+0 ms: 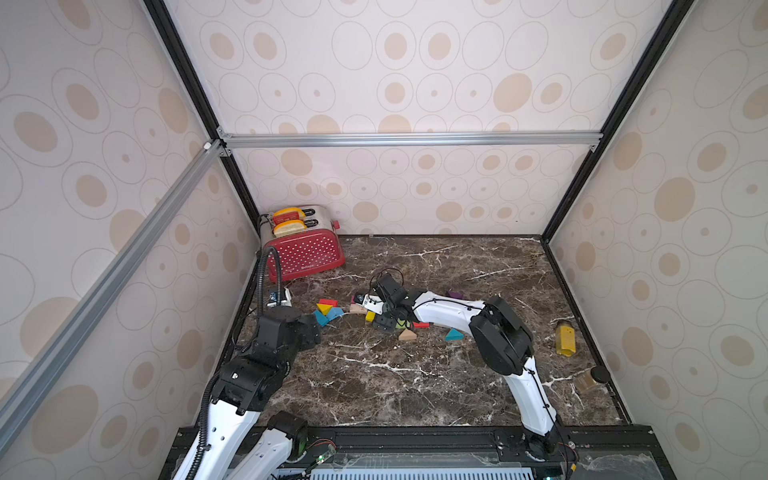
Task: Assemble a piece of candy with building blocks
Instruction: Assemble the building block at the center of the board.
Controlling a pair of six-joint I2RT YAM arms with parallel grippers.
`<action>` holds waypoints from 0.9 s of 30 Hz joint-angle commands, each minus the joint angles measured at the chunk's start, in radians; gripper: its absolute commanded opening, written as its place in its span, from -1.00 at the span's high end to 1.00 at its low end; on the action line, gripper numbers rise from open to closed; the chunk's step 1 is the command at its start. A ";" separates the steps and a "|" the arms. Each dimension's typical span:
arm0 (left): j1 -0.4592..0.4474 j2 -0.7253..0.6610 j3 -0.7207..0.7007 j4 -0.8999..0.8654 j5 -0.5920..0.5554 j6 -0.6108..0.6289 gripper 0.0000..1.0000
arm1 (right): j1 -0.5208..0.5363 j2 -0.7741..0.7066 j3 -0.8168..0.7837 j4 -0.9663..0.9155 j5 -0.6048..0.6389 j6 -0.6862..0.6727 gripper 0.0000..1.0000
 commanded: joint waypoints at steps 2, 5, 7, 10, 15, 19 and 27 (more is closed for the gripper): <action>0.003 0.000 0.002 -0.018 -0.006 0.022 -0.63 | 0.005 0.040 0.039 -0.029 0.013 0.004 -0.73; 0.003 -0.001 0.000 -0.018 -0.008 0.022 -0.64 | 0.003 0.047 0.050 -0.027 0.007 0.003 -0.73; 0.004 0.000 0.000 -0.018 -0.008 0.022 -0.65 | 0.003 0.051 0.059 -0.030 0.017 0.001 -0.72; 0.003 0.000 0.000 -0.020 -0.008 0.022 -0.65 | 0.001 0.052 0.058 -0.029 0.017 0.008 -0.72; 0.003 0.006 -0.001 -0.017 -0.003 0.024 -0.67 | -0.002 0.058 0.056 -0.027 0.019 0.002 -0.72; 0.003 0.014 -0.001 -0.020 -0.012 0.024 -0.68 | -0.007 0.055 0.058 -0.029 0.027 0.015 -0.71; 0.004 0.023 -0.001 -0.022 -0.008 0.022 -0.69 | -0.015 0.073 0.080 -0.038 0.023 0.005 -0.71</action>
